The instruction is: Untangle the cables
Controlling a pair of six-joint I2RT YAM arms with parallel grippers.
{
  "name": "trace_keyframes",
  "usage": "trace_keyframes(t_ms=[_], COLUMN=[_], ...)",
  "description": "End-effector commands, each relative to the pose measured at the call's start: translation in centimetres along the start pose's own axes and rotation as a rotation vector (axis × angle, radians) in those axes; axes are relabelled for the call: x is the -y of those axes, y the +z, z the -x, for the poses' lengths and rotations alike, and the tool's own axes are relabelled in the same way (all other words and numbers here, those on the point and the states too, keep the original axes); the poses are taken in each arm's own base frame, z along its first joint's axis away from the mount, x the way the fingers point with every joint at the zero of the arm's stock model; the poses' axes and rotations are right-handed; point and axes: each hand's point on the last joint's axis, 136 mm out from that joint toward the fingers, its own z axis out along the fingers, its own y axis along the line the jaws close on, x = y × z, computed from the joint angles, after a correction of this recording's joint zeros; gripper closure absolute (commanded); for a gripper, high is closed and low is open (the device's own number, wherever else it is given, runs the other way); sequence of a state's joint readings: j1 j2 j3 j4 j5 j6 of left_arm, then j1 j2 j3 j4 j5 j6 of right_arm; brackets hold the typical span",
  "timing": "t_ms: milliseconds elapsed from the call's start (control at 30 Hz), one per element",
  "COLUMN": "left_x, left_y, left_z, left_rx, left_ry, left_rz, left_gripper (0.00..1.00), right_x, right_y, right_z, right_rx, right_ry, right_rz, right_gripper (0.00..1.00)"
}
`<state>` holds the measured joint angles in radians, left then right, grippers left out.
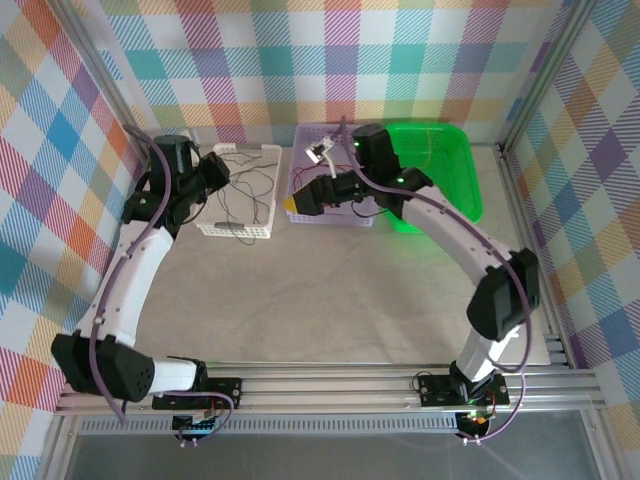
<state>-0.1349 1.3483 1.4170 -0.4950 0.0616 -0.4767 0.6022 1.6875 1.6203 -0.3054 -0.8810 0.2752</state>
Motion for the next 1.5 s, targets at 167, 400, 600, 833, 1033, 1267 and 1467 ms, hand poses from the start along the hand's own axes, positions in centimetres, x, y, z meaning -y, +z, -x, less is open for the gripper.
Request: trace_keyframes(t_ms=[167, 400, 600, 833, 1033, 1267, 1467], left_x=[-0.9, -2.5, -5.8, -8.7, -10.0, -9.2, -6.8], left_y=[5.4, 9.9, 14.6, 18.4, 19.4, 18.3, 15.6], left_z=[4.0, 6.2, 3.3, -2.4, -5.4, -5.6, -3.4], left_rx=[0.073, 0.119, 0.040, -0.069, -0.145, -0.150, -0.126], left_ry=[0.045, 0.121, 0.138, 0.072, 0.043, 0.024, 0.025], left_rz=[0.060, 0.131, 0.204, 0.210, 0.215, 0.199, 0.168], left_gripper=[1.00, 1.00, 1.00, 1.00, 0.95, 0.53, 0.33], right_x=[-3.6, -6.0, -6.6, -6.2, -5.6, -4.5, -2.5], right_y=[-3.8, -5.3, -5.9, -6.4, -7.5, -9.8, -12.3], right_z=[-0.5, -2.6, -5.0, -7.9, -9.1, -9.6, -10.0], right_rx=[0.075, 0.078, 0.058, 0.037, 0.048, 0.092, 0.126], right_ry=[-0.160, -0.185, -0.180, -0.143, -0.124, -0.088, -0.014], right_rz=[-0.099, -0.082, -0.091, -0.109, -0.198, -0.369, -0.547], right_gripper=[0.00, 0.00, 0.00, 0.00, 0.00, 0.00, 0.00])
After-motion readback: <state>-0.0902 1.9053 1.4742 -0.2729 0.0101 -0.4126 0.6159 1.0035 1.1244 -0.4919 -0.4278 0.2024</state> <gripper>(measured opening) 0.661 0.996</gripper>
